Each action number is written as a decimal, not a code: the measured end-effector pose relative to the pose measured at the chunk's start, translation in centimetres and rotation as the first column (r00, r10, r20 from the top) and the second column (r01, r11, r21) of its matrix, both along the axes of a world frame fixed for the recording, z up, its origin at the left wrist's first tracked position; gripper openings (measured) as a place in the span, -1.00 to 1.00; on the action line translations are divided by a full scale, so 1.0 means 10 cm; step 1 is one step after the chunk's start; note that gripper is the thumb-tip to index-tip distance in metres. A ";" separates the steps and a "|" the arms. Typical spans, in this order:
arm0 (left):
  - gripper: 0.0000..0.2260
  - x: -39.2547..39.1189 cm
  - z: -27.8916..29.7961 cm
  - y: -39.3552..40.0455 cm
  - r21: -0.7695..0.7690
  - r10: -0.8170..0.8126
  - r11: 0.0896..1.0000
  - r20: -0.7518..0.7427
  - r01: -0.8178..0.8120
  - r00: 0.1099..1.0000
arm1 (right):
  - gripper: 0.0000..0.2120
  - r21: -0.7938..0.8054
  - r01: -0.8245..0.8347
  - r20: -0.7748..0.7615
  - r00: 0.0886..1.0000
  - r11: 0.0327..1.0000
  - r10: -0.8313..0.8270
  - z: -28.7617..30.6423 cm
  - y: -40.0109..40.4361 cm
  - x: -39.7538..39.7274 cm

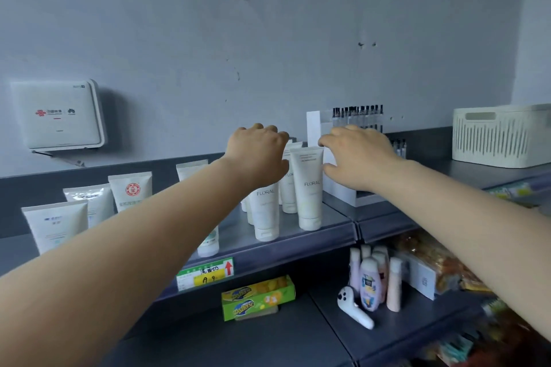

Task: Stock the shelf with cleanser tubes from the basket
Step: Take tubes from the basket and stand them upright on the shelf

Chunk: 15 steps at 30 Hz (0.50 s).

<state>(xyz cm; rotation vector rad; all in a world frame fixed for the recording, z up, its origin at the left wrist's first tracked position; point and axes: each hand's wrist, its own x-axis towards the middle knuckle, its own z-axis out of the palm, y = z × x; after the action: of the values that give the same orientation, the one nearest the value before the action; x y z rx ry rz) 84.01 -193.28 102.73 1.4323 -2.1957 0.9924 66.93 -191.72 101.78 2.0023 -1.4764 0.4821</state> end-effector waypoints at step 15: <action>-0.67 -1.77 -0.33 0.20 0.157 -0.169 0.974 0.003 0.166 0.986 | -0.62 0.090 0.120 -0.007 0.993 0.989 -0.120 -0.29 0.44 -1.56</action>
<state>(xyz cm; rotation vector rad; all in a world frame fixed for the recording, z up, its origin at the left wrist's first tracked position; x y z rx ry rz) 66.28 -191.25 99.39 1.2795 -2.4067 0.7929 51.31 -187.34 98.92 1.9671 -1.6330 0.3687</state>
